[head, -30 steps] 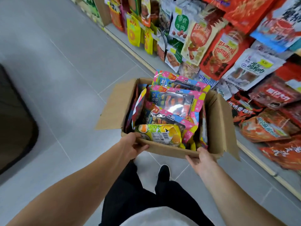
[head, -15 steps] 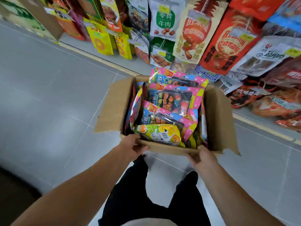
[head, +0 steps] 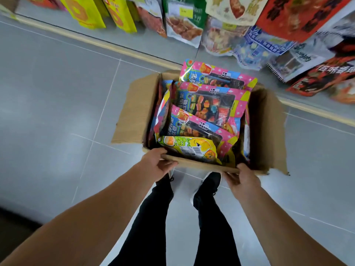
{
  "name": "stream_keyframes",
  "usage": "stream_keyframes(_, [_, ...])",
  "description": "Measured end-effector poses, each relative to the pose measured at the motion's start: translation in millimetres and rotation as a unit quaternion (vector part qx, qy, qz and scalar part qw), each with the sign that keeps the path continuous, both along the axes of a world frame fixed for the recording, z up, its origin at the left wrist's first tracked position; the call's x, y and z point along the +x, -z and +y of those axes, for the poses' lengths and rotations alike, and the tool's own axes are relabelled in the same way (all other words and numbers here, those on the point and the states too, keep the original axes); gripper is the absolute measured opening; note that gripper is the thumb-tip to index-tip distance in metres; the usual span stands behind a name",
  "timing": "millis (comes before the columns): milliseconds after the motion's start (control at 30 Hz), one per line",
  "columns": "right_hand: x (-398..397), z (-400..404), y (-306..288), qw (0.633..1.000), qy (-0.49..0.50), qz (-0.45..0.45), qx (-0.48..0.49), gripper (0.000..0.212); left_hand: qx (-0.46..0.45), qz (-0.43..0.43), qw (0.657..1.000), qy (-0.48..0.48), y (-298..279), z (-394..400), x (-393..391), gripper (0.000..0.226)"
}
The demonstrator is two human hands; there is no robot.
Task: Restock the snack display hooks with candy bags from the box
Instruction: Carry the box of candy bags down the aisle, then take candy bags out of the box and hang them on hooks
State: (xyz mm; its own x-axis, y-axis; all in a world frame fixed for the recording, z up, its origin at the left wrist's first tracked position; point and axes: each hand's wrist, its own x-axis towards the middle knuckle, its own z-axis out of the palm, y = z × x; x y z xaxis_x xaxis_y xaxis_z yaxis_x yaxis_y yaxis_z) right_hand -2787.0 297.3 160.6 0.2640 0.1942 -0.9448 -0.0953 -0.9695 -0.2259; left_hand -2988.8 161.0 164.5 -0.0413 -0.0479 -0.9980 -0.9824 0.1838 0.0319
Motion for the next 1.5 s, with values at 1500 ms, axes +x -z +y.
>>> stream_keyframes(1500, [-147.0,-7.7,319.4,0.625,-0.702,-0.033,0.339,0.051,0.149,0.08,0.972,0.161,293.6,-20.2,-60.3,0.031])
